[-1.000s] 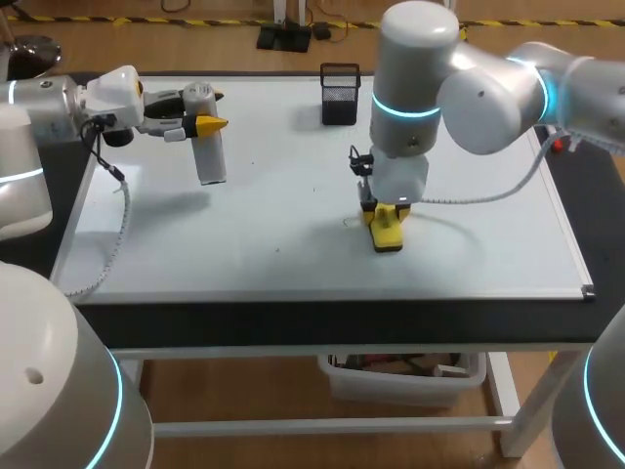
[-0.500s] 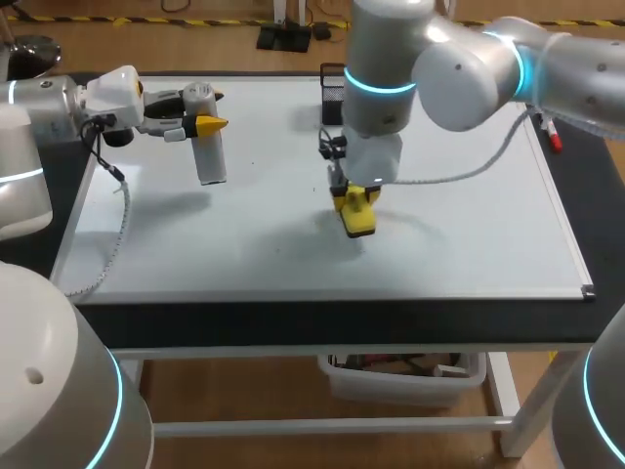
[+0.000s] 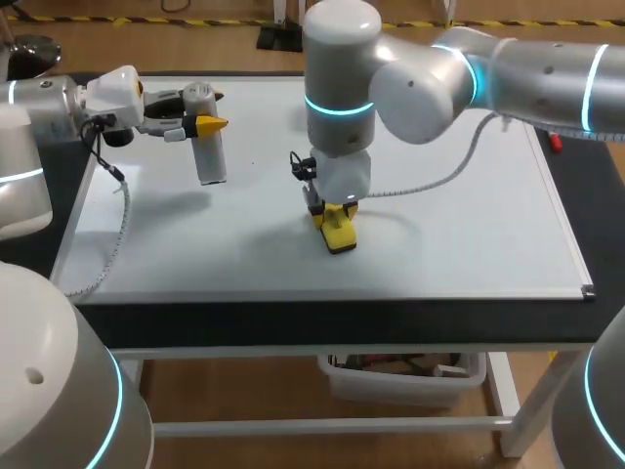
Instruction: Pick up the inspection probe, press it on each red-marked spot on the whiteboard one by one, put down the probe, pick up the eraser, and wipe off all the red marks.
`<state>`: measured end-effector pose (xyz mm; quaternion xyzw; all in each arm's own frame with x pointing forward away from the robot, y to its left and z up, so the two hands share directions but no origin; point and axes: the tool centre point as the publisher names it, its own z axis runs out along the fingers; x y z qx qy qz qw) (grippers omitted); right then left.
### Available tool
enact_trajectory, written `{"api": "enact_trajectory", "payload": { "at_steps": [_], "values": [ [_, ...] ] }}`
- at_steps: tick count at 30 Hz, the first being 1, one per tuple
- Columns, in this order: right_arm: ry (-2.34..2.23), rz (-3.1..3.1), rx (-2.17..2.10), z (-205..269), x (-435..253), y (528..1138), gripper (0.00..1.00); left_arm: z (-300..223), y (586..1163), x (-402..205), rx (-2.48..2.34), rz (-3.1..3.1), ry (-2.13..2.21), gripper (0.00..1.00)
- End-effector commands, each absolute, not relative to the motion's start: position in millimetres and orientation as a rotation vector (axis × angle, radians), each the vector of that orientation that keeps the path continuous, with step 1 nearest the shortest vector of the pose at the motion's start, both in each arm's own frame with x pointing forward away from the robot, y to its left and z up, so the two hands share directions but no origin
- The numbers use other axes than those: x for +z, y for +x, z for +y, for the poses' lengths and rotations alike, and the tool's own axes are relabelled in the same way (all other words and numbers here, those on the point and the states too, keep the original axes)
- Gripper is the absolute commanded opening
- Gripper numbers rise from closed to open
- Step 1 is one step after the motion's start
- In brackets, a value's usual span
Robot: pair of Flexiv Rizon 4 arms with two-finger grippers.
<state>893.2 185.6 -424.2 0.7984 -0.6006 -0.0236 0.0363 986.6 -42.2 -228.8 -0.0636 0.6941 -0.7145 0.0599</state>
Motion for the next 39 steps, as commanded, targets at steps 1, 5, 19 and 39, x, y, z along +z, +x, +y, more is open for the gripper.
{"api": "enact_trajectory", "payload": {
  "at_steps": [1,5,19,39],
  "values": [
    [2.446,-1.859,-0.085,180.1,-425.6,897.0,0.00,-43.2,986.2,-228.8,-2.161,2.097,-0.192,0.00],
    [2.431,-1.881,-0.089,173.7,-425.7,898.5,0.00,-43.2,986.2,-228.8,-2.161,2.097,-0.192,0.00],
    [2.348,-1.969,-0.095,136.9,-432.2,901.5,0.00,-43.2,986.2,-228.8,-2.161,2.097,-0.192,0.00],
    [2.225,-2.095,-0.104,82.7,-429.5,907.5,0.00,-43.2,986.2,-228.8,-2.161,2.097,-0.192,0.00]
  ]
}}
